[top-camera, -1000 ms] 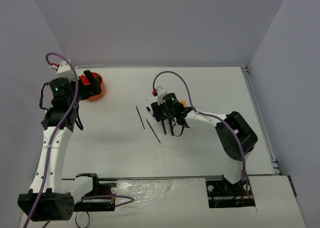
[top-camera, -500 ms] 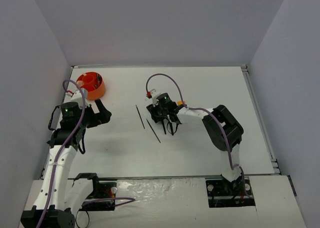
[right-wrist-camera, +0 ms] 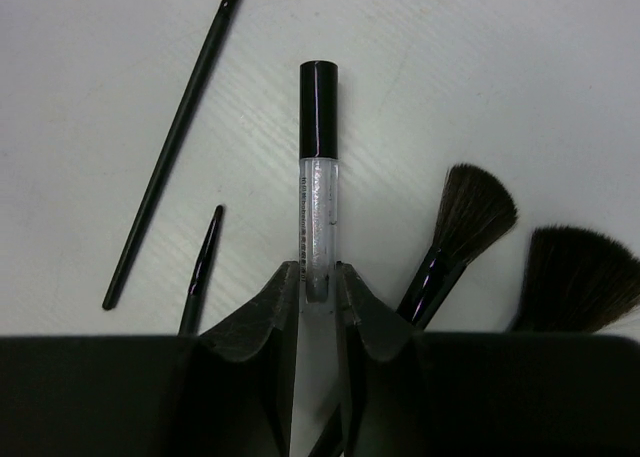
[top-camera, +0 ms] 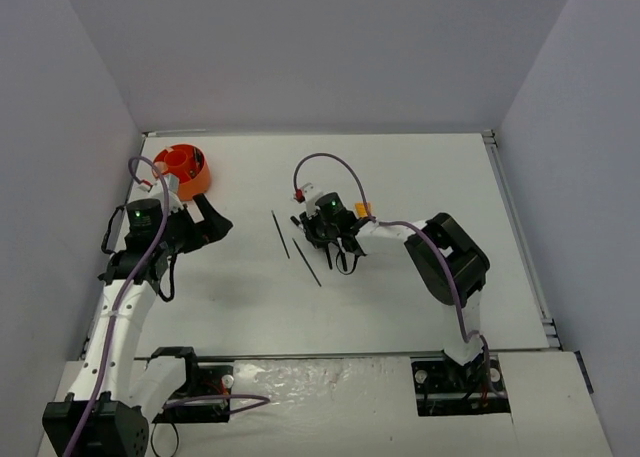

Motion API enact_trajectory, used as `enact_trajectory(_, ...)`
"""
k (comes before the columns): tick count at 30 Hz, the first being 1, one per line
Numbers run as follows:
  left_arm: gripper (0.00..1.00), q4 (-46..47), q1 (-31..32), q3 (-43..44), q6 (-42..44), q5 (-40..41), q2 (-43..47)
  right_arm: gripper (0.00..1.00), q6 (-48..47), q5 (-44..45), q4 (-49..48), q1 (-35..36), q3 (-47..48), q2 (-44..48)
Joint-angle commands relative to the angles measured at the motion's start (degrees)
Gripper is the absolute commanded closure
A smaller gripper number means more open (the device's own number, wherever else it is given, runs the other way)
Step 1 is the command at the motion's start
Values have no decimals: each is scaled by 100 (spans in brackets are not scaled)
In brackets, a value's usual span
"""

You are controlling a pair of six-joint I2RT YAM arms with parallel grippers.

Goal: Organize the makeup

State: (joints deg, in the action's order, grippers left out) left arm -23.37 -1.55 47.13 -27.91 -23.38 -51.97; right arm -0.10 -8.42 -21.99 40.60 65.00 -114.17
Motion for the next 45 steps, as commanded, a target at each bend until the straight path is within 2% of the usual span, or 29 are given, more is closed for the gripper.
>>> enact_trajectory(1,3,768,115,216,-744,-419,-158,100,336,-157,-1319,220,-682,993)
enact_trajectory(8,3,1111,1140,539,-1039,269,-403,100,903,-140,-2829,887,-1548,1916)
enact_trajectory(13,3,1235,1517,665,-1130,584,-521,100,1349,-196,-3698,1070,-1897,2381)
enact_trajectory(31,28,1962,2168,418,-1607,864,-695,100,1766,-626,-4194,1117,-2087,2723)
enact_trajectory(34,38,2015,2261,453,-1620,896,-829,100,1759,-643,-4215,1117,-2104,2749)
enact_trajectory(36,52,2084,2319,455,-1638,900,-912,100,1759,-644,-4226,1117,-2115,2751)
enact_trajectory(39,81,2145,2387,463,-1609,974,-957,100,1752,-652,-4234,1117,-2130,2744)
enact_trajectory(40,84,2152,2396,463,-1599,985,-969,100,1750,-652,-4235,1117,-2132,2742)
enact_trajectory(42,99,2180,2427,472,-1573,1023,-1003,99,1727,-639,-4237,1117,-2154,2734)
enact_trajectory(45,100,2224,2464,457,-1536,1045,-1018,93,1734,-624,-4252,1109,-2183,2741)
